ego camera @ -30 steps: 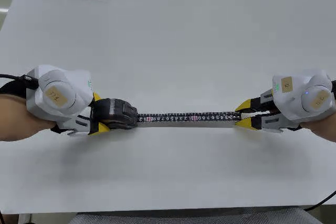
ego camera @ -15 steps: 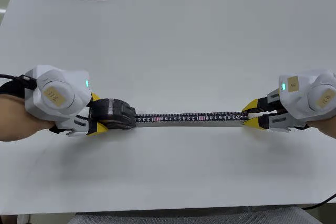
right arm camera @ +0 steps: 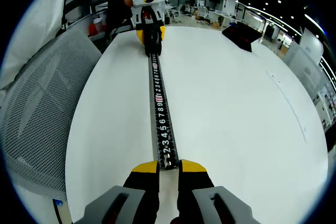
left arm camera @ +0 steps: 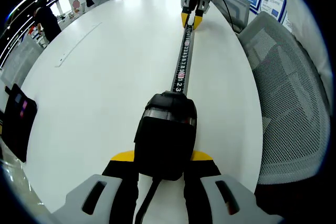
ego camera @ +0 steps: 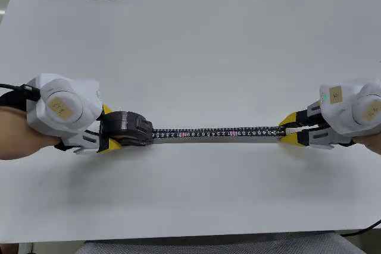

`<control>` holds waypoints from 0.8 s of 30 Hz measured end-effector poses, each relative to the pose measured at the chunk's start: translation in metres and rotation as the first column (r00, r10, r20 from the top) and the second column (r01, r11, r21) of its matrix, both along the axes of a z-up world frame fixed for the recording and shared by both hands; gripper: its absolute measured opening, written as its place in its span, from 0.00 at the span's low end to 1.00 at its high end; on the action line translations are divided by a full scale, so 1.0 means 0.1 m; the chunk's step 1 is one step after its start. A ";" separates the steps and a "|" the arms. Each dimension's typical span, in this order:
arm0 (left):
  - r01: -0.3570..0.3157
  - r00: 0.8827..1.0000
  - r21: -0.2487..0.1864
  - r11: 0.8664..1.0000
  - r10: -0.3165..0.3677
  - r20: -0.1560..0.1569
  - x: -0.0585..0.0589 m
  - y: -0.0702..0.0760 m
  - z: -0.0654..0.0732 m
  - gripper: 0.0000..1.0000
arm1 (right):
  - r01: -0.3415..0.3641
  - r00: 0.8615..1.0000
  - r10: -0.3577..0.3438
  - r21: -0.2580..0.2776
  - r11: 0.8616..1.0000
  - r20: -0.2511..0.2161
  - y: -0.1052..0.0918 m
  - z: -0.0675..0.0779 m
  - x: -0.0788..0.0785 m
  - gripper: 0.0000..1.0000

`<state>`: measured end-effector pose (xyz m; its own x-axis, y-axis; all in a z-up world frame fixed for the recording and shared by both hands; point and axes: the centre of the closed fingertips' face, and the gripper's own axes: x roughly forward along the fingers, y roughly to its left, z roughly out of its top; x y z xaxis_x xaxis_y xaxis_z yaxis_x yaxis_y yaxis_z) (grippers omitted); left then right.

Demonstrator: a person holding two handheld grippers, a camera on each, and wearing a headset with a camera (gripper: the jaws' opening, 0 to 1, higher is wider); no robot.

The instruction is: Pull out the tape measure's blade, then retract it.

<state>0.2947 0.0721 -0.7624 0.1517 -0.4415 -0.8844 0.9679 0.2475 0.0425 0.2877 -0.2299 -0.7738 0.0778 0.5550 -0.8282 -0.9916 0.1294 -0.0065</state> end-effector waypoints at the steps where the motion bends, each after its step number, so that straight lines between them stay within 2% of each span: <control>1: 0.001 1.000 0.000 1.000 -0.001 0.001 0.00 0.00 0.00 0.28 | 0.002 1.000 -0.002 -0.002 1.000 -0.001 -0.01 0.00 0.00 0.08; 24: 0.001 1.000 0.001 1.000 -0.001 0.002 0.00 -0.01 0.00 0.28 | 0.005 1.000 -0.005 -0.017 1.000 -0.017 -0.05 -0.02 0.00 0.09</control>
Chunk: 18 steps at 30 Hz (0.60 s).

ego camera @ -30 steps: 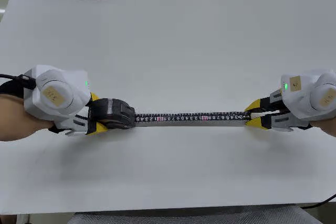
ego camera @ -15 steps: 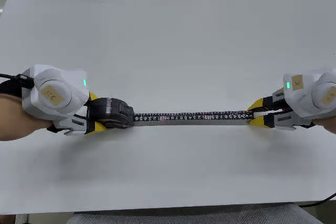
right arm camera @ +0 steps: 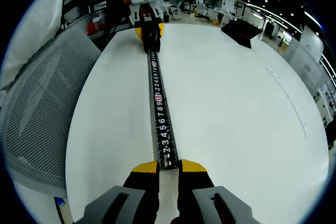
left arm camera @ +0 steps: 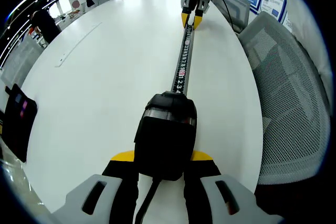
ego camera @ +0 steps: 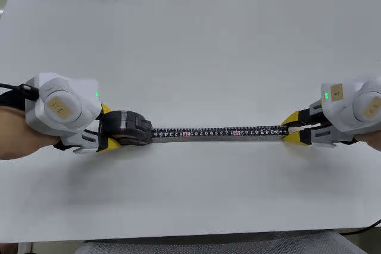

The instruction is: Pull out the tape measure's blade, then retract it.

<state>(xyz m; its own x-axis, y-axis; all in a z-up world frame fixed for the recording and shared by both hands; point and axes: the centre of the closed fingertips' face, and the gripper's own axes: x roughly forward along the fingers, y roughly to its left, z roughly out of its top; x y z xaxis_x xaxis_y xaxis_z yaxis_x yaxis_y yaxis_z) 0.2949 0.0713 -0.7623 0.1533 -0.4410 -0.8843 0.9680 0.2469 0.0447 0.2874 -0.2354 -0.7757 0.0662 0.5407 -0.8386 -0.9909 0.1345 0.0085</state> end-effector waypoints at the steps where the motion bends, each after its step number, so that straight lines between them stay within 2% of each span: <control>1: 0.000 1.000 0.000 1.000 0.000 0.000 0.00 0.00 0.00 0.28 | 0.000 1.000 0.000 0.000 1.000 -0.001 0.00 0.00 0.00 0.09; 13: -0.001 1.000 0.001 1.000 0.001 0.001 0.01 0.00 0.00 0.28 | -0.004 1.000 0.004 -0.003 1.000 -0.003 0.00 -0.01 0.01 0.09; 18: -0.004 1.000 -0.001 1.000 0.004 0.004 0.01 -0.01 0.00 0.28 | -0.023 1.000 0.023 -0.021 1.000 -0.005 0.01 -0.01 0.01 0.10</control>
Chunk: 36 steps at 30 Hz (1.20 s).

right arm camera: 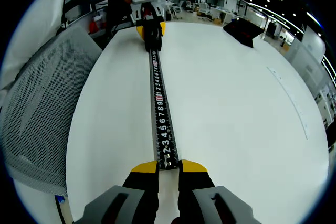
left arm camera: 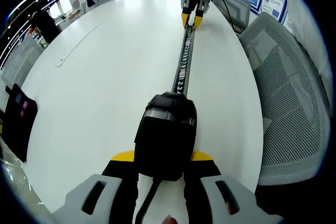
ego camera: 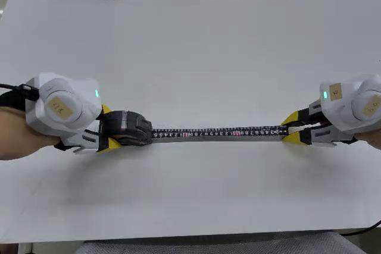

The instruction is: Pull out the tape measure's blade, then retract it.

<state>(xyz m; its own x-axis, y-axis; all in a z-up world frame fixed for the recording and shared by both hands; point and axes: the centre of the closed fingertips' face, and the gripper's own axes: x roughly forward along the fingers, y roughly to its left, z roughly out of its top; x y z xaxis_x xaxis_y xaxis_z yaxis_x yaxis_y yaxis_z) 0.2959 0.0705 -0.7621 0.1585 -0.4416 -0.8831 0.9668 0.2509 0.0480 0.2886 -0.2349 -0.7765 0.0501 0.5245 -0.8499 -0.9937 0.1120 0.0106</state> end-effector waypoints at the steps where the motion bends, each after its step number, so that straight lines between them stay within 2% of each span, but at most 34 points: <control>1: -0.002 1.000 0.001 1.000 0.002 0.002 0.00 0.00 0.00 0.28 | -0.004 1.000 0.004 -0.005 1.000 0.001 0.00 0.00 0.00 0.10; 11: 0.003 1.000 -0.003 1.000 -0.003 0.017 0.00 -0.01 0.01 0.29 | -0.024 1.000 0.023 -0.052 0.998 -0.003 0.00 -0.01 -0.01 0.11; 19: 0.002 1.000 0.003 1.000 -0.002 0.017 0.00 0.00 0.00 0.29 | -0.018 1.000 0.018 -0.060 0.998 -0.004 -0.01 0.00 -0.02 0.12; 22: 0.001 1.000 0.004 1.000 -0.001 0.016 0.00 0.00 0.00 0.29 | -0.010 1.000 0.009 -0.062 0.998 -0.013 -0.01 0.00 -0.02 0.13; 23: -0.002 1.000 0.004 1.000 0.002 0.014 0.00 0.00 0.00 0.29 | -0.004 1.000 0.002 -0.067 0.998 -0.030 -0.01 -0.01 -0.04 0.13; 30: -0.011 1.000 0.002 1.000 0.011 0.012 0.00 0.00 0.01 0.30 | 0.009 0.999 -0.011 -0.063 0.998 -0.030 0.01 0.00 -0.04 0.15; 36: -0.024 1.000 0.001 1.000 0.024 0.004 -0.01 0.01 0.00 0.35 | 0.017 0.999 -0.020 -0.061 0.998 -0.035 0.02 0.00 -0.04 0.18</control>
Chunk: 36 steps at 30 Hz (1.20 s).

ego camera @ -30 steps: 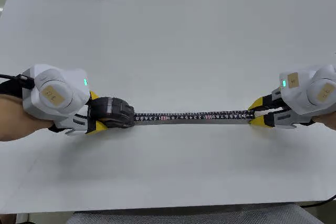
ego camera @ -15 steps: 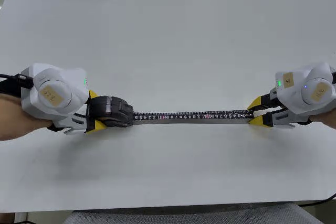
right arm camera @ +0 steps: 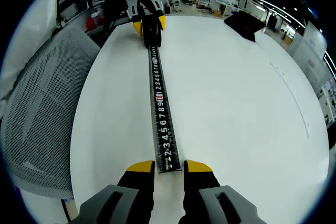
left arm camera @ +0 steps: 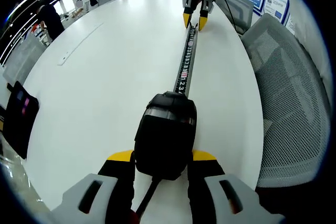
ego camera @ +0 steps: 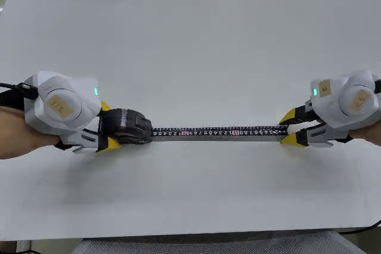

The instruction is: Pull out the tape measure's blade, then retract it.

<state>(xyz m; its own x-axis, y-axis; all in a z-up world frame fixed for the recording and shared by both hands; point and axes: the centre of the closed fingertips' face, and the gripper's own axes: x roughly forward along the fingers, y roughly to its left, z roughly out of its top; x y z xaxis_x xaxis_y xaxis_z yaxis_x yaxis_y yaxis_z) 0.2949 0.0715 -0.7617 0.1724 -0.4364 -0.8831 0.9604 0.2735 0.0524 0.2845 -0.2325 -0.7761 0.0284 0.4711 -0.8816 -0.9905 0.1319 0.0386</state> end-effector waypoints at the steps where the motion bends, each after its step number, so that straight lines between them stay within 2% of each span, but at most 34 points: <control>1: 0.002 1.000 0.000 1.000 -0.002 0.002 0.00 0.00 0.00 0.35 | 0.001 1.000 -0.001 0.001 1.000 -0.001 0.00 0.00 0.00 0.18; 8: 0.001 1.000 -0.006 1.000 -0.001 0.001 0.00 -0.01 0.01 0.34 | 0.017 1.000 -0.017 0.010 1.000 0.000 -0.01 0.02 0.00 0.19; 13: -0.031 1.000 -0.032 0.999 0.031 -0.003 0.01 -0.03 0.08 0.40 | 0.080 0.997 -0.079 0.059 0.995 -0.016 0.04 0.10 0.03 0.24; 24: -0.037 0.999 -0.037 0.999 0.037 0.013 0.01 -0.03 0.11 0.42 | 0.082 0.997 -0.082 0.063 0.995 -0.002 0.09 0.13 0.04 0.26; 29: -0.089 0.996 -0.086 0.992 0.092 0.021 0.03 -0.03 0.20 0.47 | 0.168 0.985 -0.171 0.109 0.980 0.015 0.14 0.19 0.08 0.35; 31: -0.141 0.990 -0.133 0.981 0.144 0.010 0.04 -0.03 0.24 0.49 | 0.193 0.979 -0.199 0.130 0.973 0.033 0.16 0.21 0.09 0.38; 33: -0.153 0.987 -0.152 0.977 0.159 0.032 0.05 -0.01 0.29 0.51 | 0.230 0.971 -0.237 0.156 0.961 0.028 0.18 0.25 0.09 0.42; 36: -0.188 0.980 -0.193 0.963 0.198 0.036 0.03 -0.01 0.37 0.53 | 0.252 0.965 -0.261 0.175 0.952 0.030 0.19 0.28 0.07 0.45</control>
